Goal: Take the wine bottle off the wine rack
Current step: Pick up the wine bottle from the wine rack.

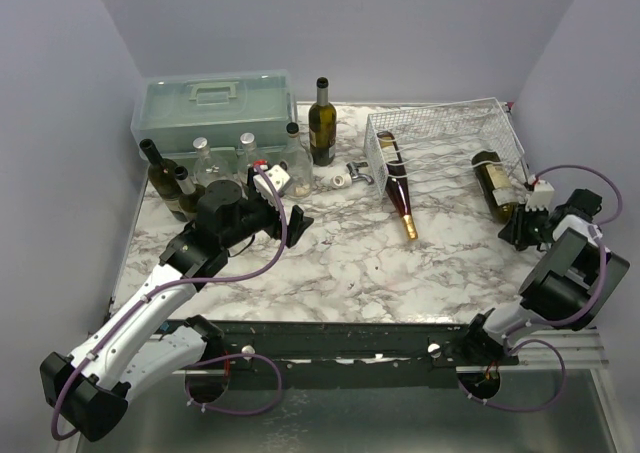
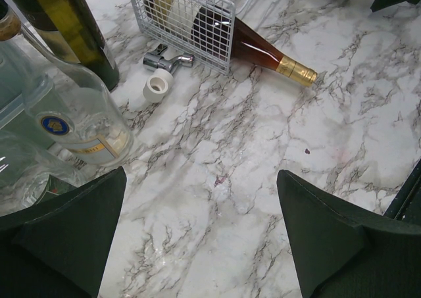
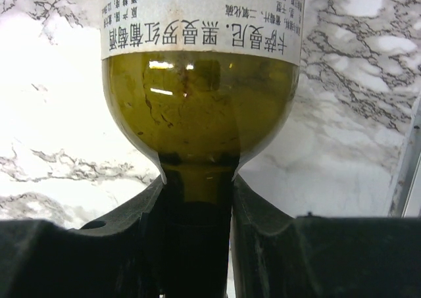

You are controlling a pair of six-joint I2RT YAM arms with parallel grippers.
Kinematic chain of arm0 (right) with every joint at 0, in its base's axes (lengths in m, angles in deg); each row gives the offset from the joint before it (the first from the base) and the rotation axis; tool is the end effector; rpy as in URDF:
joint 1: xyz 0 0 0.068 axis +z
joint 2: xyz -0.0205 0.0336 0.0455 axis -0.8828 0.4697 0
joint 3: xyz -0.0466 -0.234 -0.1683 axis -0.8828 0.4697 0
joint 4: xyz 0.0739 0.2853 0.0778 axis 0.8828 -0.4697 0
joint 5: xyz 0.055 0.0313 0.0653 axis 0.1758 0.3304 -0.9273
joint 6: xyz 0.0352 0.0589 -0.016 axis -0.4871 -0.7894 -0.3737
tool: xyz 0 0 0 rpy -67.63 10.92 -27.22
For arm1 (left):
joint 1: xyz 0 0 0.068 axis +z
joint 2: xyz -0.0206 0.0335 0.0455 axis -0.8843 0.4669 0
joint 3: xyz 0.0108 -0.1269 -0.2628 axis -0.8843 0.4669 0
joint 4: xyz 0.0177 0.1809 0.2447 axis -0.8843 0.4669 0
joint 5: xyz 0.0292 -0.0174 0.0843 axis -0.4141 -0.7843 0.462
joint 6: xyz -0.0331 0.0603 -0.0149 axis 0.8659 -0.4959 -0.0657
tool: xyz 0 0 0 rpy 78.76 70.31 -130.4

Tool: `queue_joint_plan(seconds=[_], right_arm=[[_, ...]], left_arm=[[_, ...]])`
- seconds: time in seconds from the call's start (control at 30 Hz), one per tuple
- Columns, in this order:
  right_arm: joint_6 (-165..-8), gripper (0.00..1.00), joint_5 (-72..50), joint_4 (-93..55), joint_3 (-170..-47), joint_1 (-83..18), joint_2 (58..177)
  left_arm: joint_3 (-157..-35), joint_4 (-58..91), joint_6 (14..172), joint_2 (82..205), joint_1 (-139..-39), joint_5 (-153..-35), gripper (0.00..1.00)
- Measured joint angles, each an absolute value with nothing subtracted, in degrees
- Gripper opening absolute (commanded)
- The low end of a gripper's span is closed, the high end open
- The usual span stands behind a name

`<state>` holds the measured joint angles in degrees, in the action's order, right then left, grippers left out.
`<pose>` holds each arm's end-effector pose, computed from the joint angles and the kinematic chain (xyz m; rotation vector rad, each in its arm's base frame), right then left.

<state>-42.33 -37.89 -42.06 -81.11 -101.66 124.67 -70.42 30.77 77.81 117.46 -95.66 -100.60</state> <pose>0.2725 -0.1835 0.1472 -0.1242 2.4117 0.2346 0.2044 -0.1531 0.3392 0.7730 1.7041 -0.5968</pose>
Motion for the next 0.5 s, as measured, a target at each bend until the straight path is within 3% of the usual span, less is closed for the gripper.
queue_joint_plan(seconds=[0.5], right_arm=[[-34.17,0.0,-39.51,-49.89,-78.62,-104.72,119.2]], left_arm=[[-70.42,30.77,77.81,117.31,-95.66,-100.58,0.99]])
